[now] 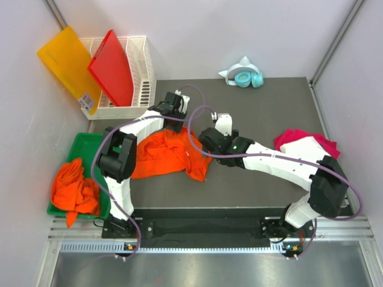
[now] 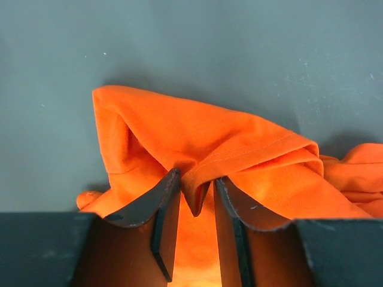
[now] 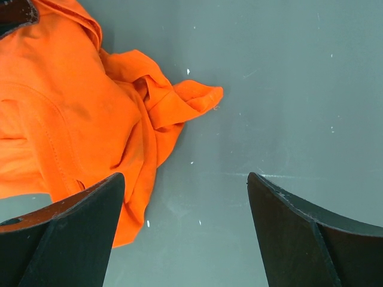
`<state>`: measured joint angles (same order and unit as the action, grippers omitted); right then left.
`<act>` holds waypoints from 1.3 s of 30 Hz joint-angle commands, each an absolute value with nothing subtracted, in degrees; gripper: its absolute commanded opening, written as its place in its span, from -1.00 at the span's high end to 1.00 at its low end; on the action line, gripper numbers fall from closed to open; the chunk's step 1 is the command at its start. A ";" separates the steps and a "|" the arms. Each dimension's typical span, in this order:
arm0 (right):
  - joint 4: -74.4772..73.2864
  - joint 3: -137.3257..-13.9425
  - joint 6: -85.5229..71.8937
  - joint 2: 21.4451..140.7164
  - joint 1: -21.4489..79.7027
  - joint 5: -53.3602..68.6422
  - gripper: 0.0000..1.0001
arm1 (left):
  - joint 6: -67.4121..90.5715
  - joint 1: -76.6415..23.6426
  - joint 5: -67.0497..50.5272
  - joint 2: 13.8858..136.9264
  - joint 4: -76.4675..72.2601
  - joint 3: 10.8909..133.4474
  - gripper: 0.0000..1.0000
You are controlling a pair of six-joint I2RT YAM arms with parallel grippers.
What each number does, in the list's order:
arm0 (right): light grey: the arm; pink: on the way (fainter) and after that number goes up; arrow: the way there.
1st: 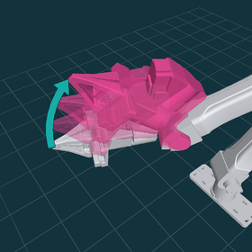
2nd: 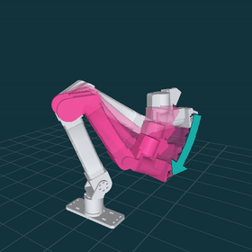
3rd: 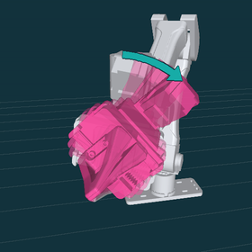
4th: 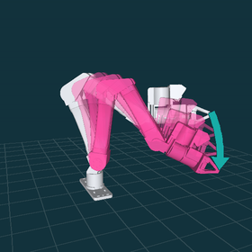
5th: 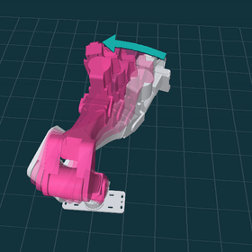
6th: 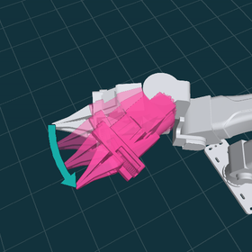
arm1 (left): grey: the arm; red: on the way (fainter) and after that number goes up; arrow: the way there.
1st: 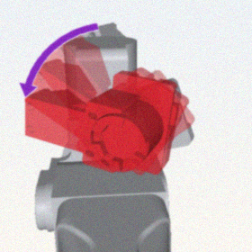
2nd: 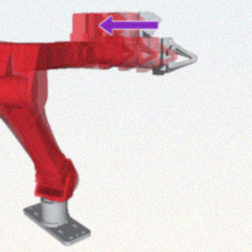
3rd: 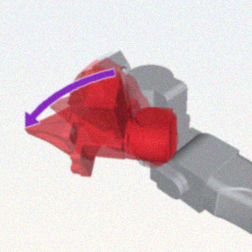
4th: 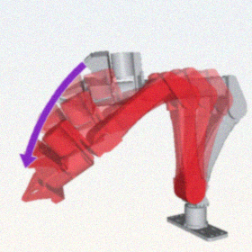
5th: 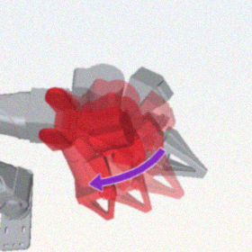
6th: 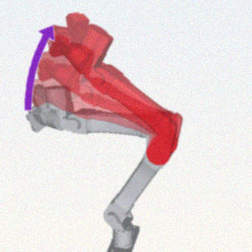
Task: Fold and stack the t-shirts
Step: Flatten out the tshirt
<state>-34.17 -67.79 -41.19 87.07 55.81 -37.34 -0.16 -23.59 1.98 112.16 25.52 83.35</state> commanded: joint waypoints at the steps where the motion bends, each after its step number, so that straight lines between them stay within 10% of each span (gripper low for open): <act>1: -33.40 -67.15 -42.36 87.10 55.90 -36.91 -0.66 | -0.26 -23.47 1.76 112.15 22.15 85.25 0.33; 20: -32.52 -67.50 -42.27 88.59 56.34 -35.77 -0.66 | -0.53 -23.55 3.60 110.39 19.34 84.82 0.32; 28: -32.17 -67.50 -42.10 89.03 56.34 -35.51 -0.65 | -0.53 -23.55 4.74 109.43 17.84 83.50 1.00; 39: -30.76 -68.73 -39.99 87.89 56.34 -36.56 -0.65 | -3.60 -23.47 5.01 94.58 28.53 97.71 1.00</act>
<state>-33.26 -66.78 -41.12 88.64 56.07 -35.70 -1.02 -23.59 4.21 105.21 25.65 86.91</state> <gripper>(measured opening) 0.826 0.022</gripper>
